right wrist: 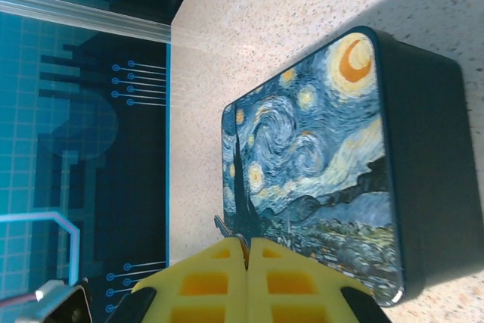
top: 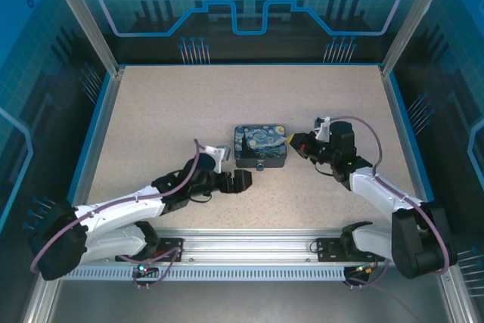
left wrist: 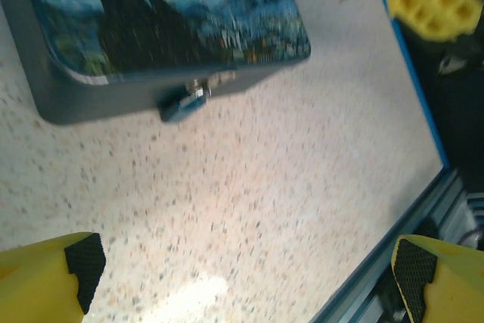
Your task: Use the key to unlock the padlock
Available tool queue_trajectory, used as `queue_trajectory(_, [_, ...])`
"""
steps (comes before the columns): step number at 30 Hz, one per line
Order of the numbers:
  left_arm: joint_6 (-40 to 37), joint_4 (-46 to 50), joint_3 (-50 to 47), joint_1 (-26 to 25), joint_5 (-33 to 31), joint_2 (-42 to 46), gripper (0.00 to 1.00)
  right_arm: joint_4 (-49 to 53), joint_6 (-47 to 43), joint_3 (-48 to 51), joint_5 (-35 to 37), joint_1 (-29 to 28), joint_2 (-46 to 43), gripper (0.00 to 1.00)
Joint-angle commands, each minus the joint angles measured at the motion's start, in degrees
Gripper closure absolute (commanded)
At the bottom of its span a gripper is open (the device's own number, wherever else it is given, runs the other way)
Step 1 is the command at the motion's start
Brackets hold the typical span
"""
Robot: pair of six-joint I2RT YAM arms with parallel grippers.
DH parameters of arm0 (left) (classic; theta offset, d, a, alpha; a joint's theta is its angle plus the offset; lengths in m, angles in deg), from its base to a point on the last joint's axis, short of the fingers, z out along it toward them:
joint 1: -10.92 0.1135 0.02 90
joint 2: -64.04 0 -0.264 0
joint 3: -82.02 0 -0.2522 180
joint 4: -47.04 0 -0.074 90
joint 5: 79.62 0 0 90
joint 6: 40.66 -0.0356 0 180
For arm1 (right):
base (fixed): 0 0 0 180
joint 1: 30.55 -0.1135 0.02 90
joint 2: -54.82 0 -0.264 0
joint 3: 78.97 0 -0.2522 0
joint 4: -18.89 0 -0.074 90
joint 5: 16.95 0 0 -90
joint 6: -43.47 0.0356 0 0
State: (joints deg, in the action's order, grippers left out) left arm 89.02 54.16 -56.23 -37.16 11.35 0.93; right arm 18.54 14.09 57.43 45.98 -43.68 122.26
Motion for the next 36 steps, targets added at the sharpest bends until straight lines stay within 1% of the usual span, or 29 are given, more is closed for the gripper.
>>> queue_trajectory(1, [-3.5,-1.2,-0.5,-2.4,-3.7,-2.3,0.01,2.1,-2.4,2.0,-0.6,1.1,-1.5,1.0])
queue_trajectory(5, [-4.7,-4.4,0.1,-3.8,-5.6,-7.7,0.01,0.1,-2.1,3.9,-0.5,1.3,-1.4,1.0])
queue_trajectory(10, [-8.2,-9.7,0.4,-4.0,-8.7,-13.0,0.01,-1.0,-2.0,3.6,-0.6,1.3,-0.1,1.0])
queue_trajectory(12, [-10.1,-11.0,1.3,-4.0,-9.4,-15.0,0.01,-1.0,-2.1,2.7,-0.6,1.3,1.2,1.0])
queue_trajectory(18, [-13.7,-16.1,3.1,-4.0,-10.4,-21.5,0.01,-7.1,-0.1,0.1,-2.0,1.2,7.5,1.0])
queue_trajectory(24, [-14.3,-22.2,4.3,-4.0,-11.8,-27.1,0.01,-9.4,1.0,-3.3,-3.3,1.1,12.8,1.0])
queue_trajectory(30, [-13.4,-25.0,6.8,-4.0,-11.3,-32.7,0.01,-11.5,1.7,-5.0,-4.7,1.1,16.1,1.0])
queue_trajectory(36, [-12.4,-26.9,8.5,-4.0,-11.5,-35.9,0.01,-11.5,1.8,-6.5,-4.9,1.0,18.5,1.0])
